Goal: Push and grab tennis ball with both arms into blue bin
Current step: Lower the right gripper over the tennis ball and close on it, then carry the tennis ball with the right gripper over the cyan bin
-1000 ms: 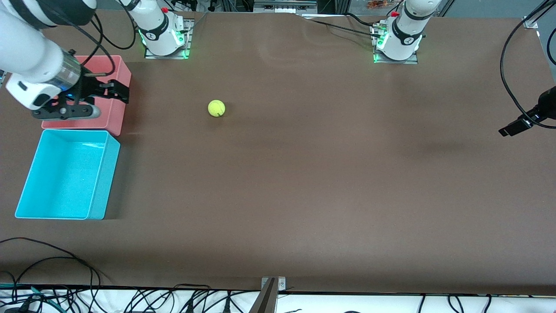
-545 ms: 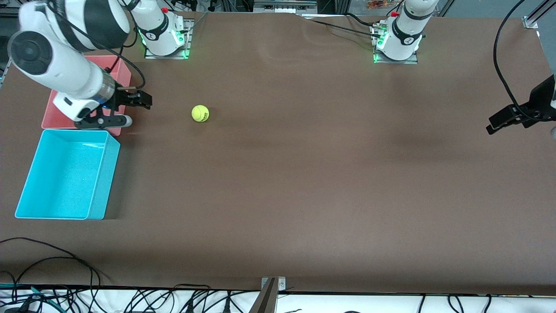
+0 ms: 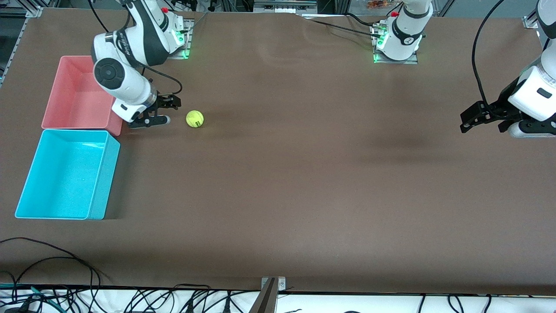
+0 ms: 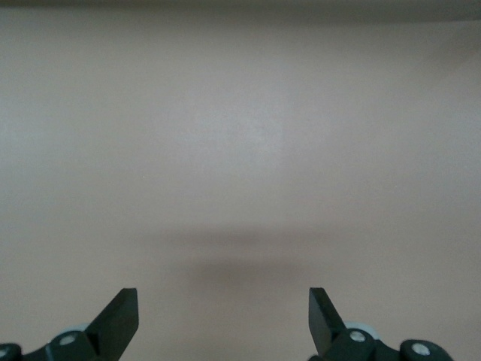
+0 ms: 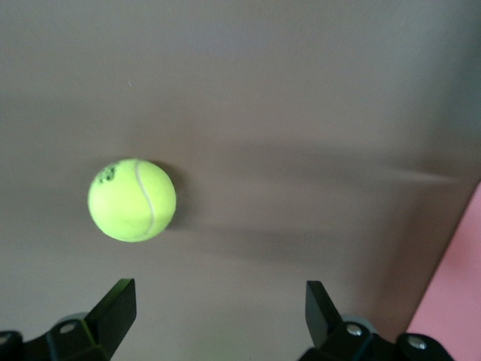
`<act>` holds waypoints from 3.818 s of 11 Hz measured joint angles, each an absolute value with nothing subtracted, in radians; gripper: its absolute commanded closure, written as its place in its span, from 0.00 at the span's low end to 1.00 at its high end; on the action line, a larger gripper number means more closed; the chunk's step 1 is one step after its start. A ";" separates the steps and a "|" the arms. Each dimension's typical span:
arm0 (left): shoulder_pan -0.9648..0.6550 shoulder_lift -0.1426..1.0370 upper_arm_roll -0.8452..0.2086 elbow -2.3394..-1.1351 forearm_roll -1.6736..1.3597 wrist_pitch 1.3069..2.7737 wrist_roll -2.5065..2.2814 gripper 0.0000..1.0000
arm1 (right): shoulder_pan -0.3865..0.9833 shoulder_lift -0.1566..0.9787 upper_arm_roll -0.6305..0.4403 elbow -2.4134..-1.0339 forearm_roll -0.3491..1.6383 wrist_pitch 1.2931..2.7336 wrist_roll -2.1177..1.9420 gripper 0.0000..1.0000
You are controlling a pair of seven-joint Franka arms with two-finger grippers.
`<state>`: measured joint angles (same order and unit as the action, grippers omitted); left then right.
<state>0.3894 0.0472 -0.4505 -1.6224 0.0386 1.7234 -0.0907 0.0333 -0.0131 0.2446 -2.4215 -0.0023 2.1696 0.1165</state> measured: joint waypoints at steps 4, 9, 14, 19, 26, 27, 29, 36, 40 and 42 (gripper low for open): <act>0.101 0.035 -0.235 -1.610 0.035 1.723 -0.088 0.00 | 0.033 0.008 0.306 -2.505 0.042 2.259 0.130 0.00; -0.001 0.038 -0.090 -1.610 0.021 1.731 -0.080 0.00 | 0.033 0.132 0.376 -2.509 0.056 2.518 0.141 0.00; -0.009 0.050 -0.083 -1.611 0.019 1.735 -0.074 0.00 | 0.033 0.207 0.393 -2.509 0.056 2.660 0.141 0.00; -0.009 0.050 -0.083 -1.611 0.019 1.735 -0.063 0.00 | 0.033 0.260 0.395 -2.509 0.009 2.782 0.137 0.00; -0.019 0.050 -0.083 -1.608 0.019 1.736 -0.054 0.00 | 0.029 0.299 0.388 -2.495 -0.063 2.834 0.136 0.38; -0.021 0.053 -0.083 -1.608 0.017 1.736 -0.054 0.00 | 0.029 0.303 0.379 -2.493 -0.078 2.836 0.136 0.50; -0.022 0.055 -0.083 -1.608 -0.019 1.736 -0.054 0.00 | 0.028 0.317 0.364 -2.490 -0.099 2.836 0.135 0.56; -0.023 0.057 -0.082 -1.608 -0.022 1.737 -0.053 0.00 | 0.005 0.293 0.333 -2.286 -0.112 2.537 0.032 0.59; -0.023 0.058 -0.082 -1.608 -0.022 1.737 -0.053 0.00 | -0.029 0.236 0.232 -2.082 -0.116 2.212 -0.192 0.59; -0.025 0.058 -0.082 -1.608 -0.022 1.737 -0.053 0.00 | -0.041 0.223 0.147 -2.013 -0.117 2.152 -0.326 0.59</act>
